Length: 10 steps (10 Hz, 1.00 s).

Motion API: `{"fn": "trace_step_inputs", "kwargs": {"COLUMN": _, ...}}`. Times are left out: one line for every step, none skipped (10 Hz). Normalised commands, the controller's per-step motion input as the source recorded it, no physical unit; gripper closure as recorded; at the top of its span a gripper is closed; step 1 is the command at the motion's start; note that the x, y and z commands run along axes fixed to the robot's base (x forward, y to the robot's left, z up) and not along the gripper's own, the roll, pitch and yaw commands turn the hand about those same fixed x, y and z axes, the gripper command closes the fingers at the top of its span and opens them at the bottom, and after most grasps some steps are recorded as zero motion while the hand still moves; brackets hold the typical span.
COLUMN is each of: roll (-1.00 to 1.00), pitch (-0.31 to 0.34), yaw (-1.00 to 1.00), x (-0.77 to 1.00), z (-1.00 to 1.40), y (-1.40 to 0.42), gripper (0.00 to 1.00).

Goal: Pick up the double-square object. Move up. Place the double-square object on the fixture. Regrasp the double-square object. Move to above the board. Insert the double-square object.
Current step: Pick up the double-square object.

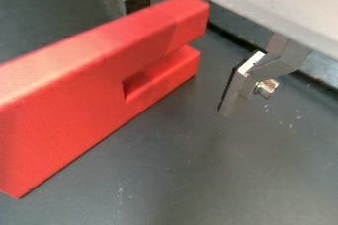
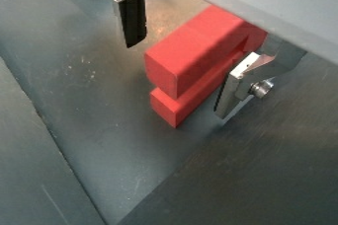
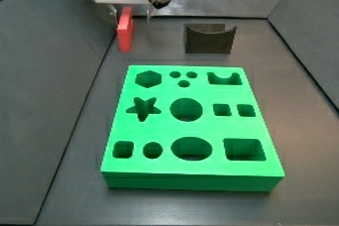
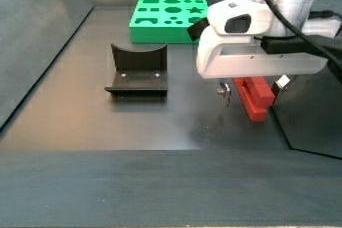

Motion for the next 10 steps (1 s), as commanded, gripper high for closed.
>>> {"fn": "trace_step_inputs", "kwargs": {"roll": 0.07, "pitch": -0.204, "yaw": 0.00, "x": -0.05, "z": -0.47, "y": 0.00, "gripper": 0.00}}
{"fn": "trace_step_inputs", "kwargs": {"roll": -0.01, "pitch": 0.000, "yaw": 0.00, "x": 0.00, "z": 0.00, "y": 0.00, "gripper": 0.00}}
{"fn": "trace_step_inputs", "kwargs": {"roll": 0.00, "pitch": 0.000, "yaw": 0.00, "x": 0.00, "z": 0.00, "y": 0.00, "gripper": 0.00}}
{"fn": "trace_step_inputs", "kwargs": {"roll": 0.00, "pitch": 0.000, "yaw": 0.00, "x": 0.00, "z": 0.00, "y": 0.00, "gripper": 1.00}}
{"fn": "trace_step_inputs", "kwargs": {"roll": 0.00, "pitch": 0.000, "yaw": 0.00, "x": 0.00, "z": 0.00, "y": 0.00, "gripper": 1.00}}
{"fn": "trace_step_inputs", "kwargs": {"roll": 0.00, "pitch": 0.000, "yaw": 0.00, "x": 0.00, "z": 0.00, "y": 0.00, "gripper": 1.00}}
{"fn": "trace_step_inputs", "kwargs": {"roll": 0.00, "pitch": 0.000, "yaw": 0.00, "x": 0.00, "z": 0.00, "y": 0.00, "gripper": 1.00}}
{"fn": "trace_step_inputs", "kwargs": {"roll": 0.00, "pitch": 0.000, "yaw": 0.00, "x": 0.00, "z": 0.00, "y": 0.00, "gripper": 1.00}}
{"fn": "trace_step_inputs", "kwargs": {"roll": 0.00, "pitch": 0.000, "yaw": 0.00, "x": 0.00, "z": 0.00, "y": 0.00, "gripper": 1.00}}
{"fn": "trace_step_inputs", "kwargs": {"roll": 0.00, "pitch": 0.000, "yaw": 0.00, "x": 0.00, "z": 0.00, "y": 0.00, "gripper": 1.00}}
